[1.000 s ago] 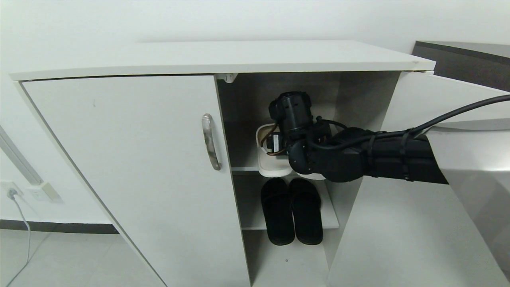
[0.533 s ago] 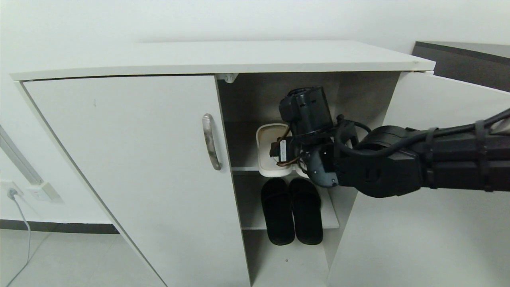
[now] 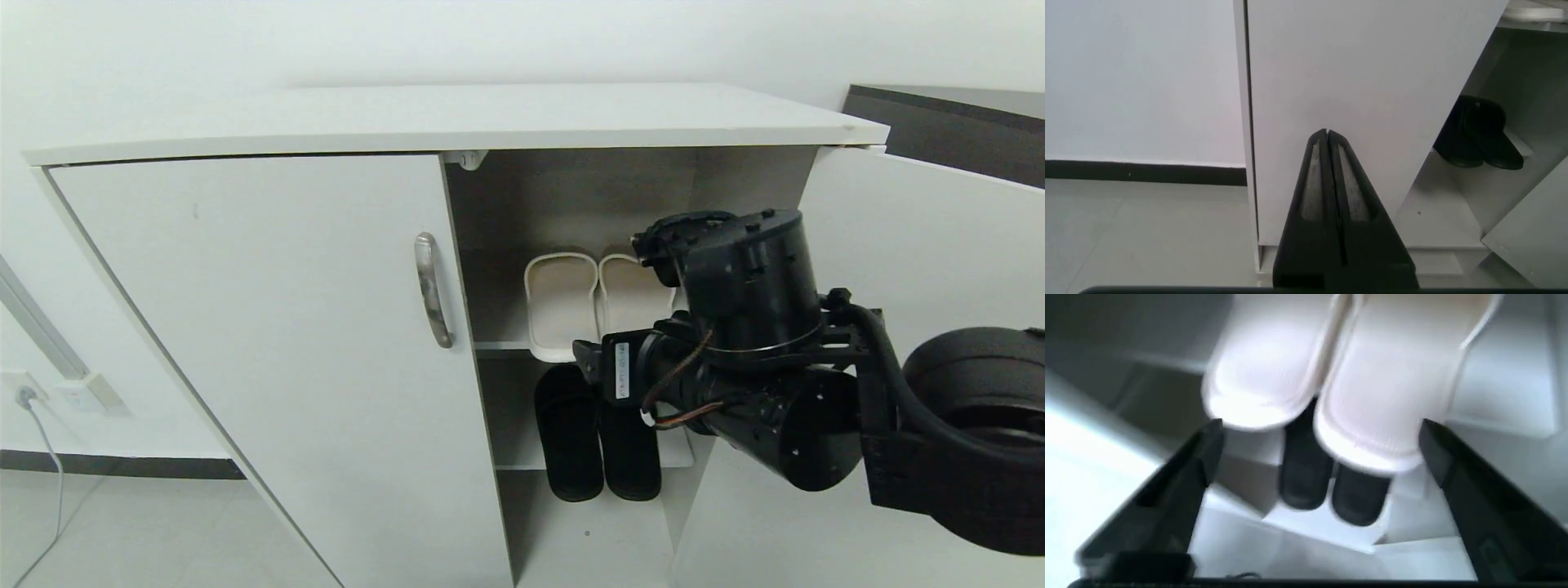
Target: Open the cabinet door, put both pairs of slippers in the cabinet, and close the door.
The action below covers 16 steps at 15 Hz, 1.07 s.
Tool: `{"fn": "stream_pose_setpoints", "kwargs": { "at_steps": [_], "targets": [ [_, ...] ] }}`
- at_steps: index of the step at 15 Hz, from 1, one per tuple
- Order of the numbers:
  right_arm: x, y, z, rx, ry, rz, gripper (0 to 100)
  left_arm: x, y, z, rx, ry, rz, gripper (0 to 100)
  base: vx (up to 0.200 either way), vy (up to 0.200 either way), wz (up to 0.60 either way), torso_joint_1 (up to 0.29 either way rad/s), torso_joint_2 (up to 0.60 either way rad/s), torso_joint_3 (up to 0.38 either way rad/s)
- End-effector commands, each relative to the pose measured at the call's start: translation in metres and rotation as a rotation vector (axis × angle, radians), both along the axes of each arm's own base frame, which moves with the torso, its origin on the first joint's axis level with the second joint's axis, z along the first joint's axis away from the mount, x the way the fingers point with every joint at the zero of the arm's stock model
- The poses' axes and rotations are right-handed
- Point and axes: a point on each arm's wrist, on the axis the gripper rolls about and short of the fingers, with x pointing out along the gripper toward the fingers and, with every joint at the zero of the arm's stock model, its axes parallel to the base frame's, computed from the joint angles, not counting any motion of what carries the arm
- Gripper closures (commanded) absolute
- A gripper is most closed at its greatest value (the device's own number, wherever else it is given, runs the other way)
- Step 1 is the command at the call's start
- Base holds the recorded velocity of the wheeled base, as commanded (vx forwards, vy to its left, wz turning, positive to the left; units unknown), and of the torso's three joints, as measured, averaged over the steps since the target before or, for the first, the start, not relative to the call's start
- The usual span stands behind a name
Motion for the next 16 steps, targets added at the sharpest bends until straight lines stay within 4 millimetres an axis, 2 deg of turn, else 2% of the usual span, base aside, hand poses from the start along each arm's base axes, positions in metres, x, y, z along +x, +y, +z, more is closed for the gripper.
{"fn": "stream_pose_setpoints", "kwargs": {
  "at_steps": [1, 3, 14, 16],
  "targets": [
    [-0.007, -0.009, -0.006, 0.036, -0.021, 0.029, 100, 0.0, 0.0, 0.0, 0.0, 0.0, 0.001, 100, 0.0, 0.0, 0.0, 0.0, 0.0, 0.0],
    [-0.006, -0.008, -0.015, 0.008, -0.046, 0.043, 100, 0.0, 0.0, 0.0, 0.003, 0.002, -0.001, 100, 0.0, 0.0, 0.0, 0.0, 0.0, 0.0],
    [-0.006, -0.007, -0.025, -0.007, -0.058, 0.041, 100, 0.0, 0.0, 0.0, 0.003, 0.0, -0.001, 100, 0.0, 0.0, 0.0, 0.0, 0.0, 0.0],
    [-0.006, -0.008, -0.029, -0.016, -0.068, 0.045, 100, 0.0, 0.0, 0.0, 0.001, 0.0, -0.001, 100, -0.2, 0.0, 0.0, 0.005, 0.0, 0.0]
  ]
}}
